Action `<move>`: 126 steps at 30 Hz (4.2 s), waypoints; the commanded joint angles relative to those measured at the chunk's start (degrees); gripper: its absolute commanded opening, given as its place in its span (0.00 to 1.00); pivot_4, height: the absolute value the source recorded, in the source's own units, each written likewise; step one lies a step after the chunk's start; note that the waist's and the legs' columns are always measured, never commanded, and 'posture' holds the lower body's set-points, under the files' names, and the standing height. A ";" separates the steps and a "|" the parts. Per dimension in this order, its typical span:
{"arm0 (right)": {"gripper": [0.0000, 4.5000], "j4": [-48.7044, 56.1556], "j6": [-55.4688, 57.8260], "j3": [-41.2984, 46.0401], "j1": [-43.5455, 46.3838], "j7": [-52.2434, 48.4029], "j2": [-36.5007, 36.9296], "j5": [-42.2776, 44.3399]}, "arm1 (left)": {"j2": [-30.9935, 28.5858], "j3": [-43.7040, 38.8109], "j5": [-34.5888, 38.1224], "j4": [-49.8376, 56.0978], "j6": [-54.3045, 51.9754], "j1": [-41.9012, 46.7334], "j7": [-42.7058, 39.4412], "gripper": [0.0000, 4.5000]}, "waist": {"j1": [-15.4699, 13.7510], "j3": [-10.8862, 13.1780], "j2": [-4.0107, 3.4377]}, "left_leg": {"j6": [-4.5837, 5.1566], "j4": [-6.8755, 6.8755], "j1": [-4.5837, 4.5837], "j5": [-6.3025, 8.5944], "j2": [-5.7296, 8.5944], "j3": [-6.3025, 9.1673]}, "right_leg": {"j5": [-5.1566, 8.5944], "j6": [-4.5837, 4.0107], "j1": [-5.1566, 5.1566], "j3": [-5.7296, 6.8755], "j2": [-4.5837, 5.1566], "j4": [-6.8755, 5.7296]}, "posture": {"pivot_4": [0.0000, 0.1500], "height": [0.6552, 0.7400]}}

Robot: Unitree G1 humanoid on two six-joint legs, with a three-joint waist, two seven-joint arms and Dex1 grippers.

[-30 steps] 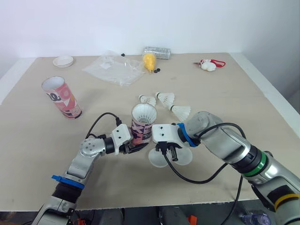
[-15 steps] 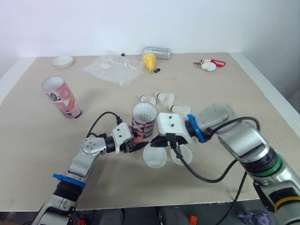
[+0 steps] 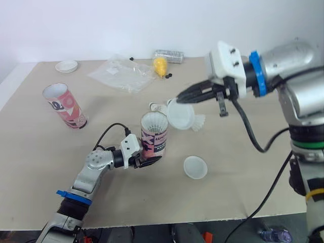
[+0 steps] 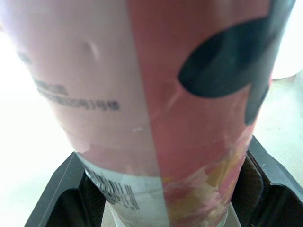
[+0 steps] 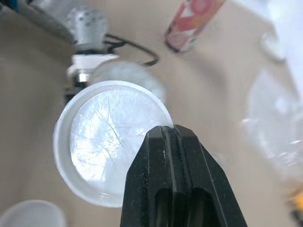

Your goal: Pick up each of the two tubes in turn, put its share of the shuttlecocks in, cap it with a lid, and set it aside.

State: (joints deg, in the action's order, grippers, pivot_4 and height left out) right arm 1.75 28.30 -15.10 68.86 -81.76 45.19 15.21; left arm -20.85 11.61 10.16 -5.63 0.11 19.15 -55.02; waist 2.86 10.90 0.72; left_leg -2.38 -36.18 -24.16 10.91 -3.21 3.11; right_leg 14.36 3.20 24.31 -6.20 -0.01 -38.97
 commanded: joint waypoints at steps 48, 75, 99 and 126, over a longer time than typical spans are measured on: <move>0.01 -14.79 -18.03 -8.39 7.11 -8.00 -14.53 -10.20 | 1.42 1.94 -1.50 -1.63 -1.50 0.05 0.72 0.67 | -0.26 0.00 0.00 | 0.03 -0.04 -0.01 0.02 0.28 0.11 | 0.07 0.12 -0.14 0.15 0.33 -0.01 | 1.00 1.00; 0.20 -13.86 -19.62 -9.07 4.90 -8.37 -14.28 -11.79 | 1.72 1.71 -1.01 -1.49 -2.59 -0.09 1.00 0.67 | -0.27 0.00 -0.01 | 0.03 -0.05 0.00 0.02 0.29 0.12 | 0.07 0.13 -0.16 0.15 0.33 -0.01 | 1.00 1.00; 0.01 -9.46 12.90 2.73 3.30 0.14 -12.69 1.16 | 1.05 2.13 -0.96 -1.28 -2.16 -0.12 0.28 0.67 | -0.24 -0.01 -0.01 | 0.03 -0.02 0.01 0.02 0.28 0.13 | 0.10 0.10 -0.16 0.16 0.33 -0.01 | 1.00 1.00; 0.01 -2.38 4.23 -7.89 0.02 -1.24 -10.60 -4.02 | 1.54 2.04 -0.86 -1.47 -2.71 -0.08 1.17 0.67 | -0.18 -0.02 0.00 | 0.03 -0.04 0.00 0.02 0.29 0.13 | 0.08 0.15 -0.15 0.16 0.32 -0.01 | 1.00 1.00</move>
State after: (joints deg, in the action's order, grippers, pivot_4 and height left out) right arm -2.19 31.98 -23.66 67.60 -82.00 34.64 10.57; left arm -19.24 12.50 9.97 -6.14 -1.47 19.88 -53.85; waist 2.68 10.87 0.72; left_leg -2.35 -36.22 -24.16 10.93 -2.92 3.24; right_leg 14.44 3.35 24.16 -6.03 0.31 -38.98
